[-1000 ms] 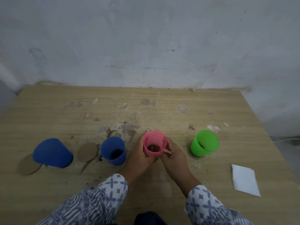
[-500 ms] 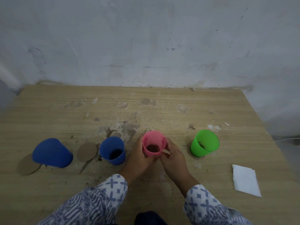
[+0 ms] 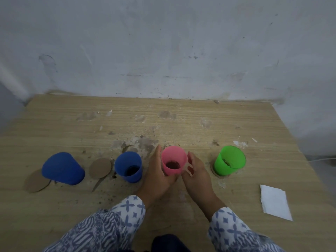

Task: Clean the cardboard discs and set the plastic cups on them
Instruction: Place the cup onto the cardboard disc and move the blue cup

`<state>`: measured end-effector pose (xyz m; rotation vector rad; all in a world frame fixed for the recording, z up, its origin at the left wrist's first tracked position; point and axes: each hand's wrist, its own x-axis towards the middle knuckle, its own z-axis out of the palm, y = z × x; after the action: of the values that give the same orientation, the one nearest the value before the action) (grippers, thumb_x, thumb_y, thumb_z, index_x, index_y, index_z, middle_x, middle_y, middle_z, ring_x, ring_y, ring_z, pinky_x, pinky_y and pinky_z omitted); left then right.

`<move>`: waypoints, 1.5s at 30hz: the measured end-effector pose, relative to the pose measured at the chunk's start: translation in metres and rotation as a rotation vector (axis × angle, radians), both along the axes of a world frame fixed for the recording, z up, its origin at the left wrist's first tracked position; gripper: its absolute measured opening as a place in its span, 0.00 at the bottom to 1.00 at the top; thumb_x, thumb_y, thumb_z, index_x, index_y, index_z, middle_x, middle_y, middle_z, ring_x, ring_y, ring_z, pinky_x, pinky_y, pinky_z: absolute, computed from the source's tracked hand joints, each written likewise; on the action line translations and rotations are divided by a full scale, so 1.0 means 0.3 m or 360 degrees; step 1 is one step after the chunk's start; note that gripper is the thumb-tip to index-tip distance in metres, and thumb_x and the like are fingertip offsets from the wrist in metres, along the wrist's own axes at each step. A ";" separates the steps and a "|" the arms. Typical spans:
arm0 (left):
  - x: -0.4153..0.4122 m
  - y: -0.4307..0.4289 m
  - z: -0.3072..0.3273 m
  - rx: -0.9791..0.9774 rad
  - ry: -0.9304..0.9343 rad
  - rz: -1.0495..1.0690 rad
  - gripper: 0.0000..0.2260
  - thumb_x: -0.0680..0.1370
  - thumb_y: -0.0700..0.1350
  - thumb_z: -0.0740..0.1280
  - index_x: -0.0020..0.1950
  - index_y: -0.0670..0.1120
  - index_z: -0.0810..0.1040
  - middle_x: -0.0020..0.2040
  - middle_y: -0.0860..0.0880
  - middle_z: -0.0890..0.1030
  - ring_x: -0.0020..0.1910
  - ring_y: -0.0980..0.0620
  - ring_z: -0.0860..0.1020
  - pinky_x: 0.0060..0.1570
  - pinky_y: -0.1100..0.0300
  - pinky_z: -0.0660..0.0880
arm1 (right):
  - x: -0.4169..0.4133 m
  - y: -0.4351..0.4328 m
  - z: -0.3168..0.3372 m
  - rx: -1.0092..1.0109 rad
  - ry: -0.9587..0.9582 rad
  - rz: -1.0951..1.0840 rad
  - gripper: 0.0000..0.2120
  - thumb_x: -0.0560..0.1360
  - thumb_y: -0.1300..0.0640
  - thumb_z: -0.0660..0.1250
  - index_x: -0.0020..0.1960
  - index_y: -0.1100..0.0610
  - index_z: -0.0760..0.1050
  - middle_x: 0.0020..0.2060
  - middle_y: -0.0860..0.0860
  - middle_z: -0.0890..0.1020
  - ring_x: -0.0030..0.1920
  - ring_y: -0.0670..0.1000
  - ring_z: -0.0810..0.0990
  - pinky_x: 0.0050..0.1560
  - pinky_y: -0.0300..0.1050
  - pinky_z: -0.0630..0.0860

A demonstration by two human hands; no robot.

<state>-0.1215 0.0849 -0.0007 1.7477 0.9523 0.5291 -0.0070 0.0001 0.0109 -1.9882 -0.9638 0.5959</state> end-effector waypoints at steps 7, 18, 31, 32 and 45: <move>-0.015 -0.021 0.061 0.0192 -0.0021 -0.0006 0.44 0.72 0.52 0.73 0.76 0.56 0.45 0.77 0.53 0.53 0.71 0.61 0.54 0.69 0.59 0.58 | -0.002 -0.020 0.075 0.0011 -0.0266 0.0031 0.28 0.74 0.63 0.65 0.72 0.57 0.61 0.69 0.54 0.66 0.69 0.51 0.65 0.64 0.36 0.59; -0.086 -0.018 0.188 0.0484 -0.0194 0.0063 0.30 0.77 0.40 0.68 0.72 0.54 0.55 0.74 0.54 0.59 0.75 0.59 0.56 0.73 0.63 0.57 | -0.069 0.054 0.200 0.0354 -0.0488 0.0355 0.23 0.71 0.53 0.57 0.64 0.58 0.72 0.62 0.55 0.74 0.62 0.48 0.69 0.62 0.38 0.63; -0.336 0.070 0.189 0.0491 -0.0047 0.0270 0.31 0.76 0.44 0.69 0.72 0.57 0.55 0.70 0.63 0.59 0.71 0.65 0.57 0.62 0.81 0.54 | -0.265 0.160 0.218 0.0358 -0.0515 0.0705 0.21 0.75 0.63 0.63 0.68 0.56 0.68 0.63 0.45 0.69 0.63 0.39 0.61 0.63 0.29 0.55; -0.352 0.084 0.183 0.0465 -0.0024 0.0255 0.31 0.76 0.44 0.69 0.73 0.56 0.55 0.71 0.62 0.59 0.70 0.66 0.56 0.62 0.81 0.54 | -0.277 0.169 0.209 0.0331 -0.0520 0.0701 0.21 0.75 0.62 0.63 0.68 0.55 0.67 0.63 0.43 0.67 0.63 0.38 0.60 0.64 0.28 0.55; -0.466 0.285 0.079 -0.0013 0.0106 -0.0312 0.33 0.78 0.46 0.66 0.77 0.55 0.50 0.76 0.56 0.56 0.74 0.58 0.56 0.72 0.56 0.59 | -0.454 0.258 0.111 -0.0193 -0.0414 0.0226 0.34 0.74 0.51 0.66 0.74 0.51 0.53 0.74 0.52 0.52 0.74 0.52 0.51 0.68 0.42 0.53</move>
<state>-0.2612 0.1704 0.0231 1.8372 0.8164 0.3416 -0.1431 0.0774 0.0442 -2.1546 -1.2609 0.4894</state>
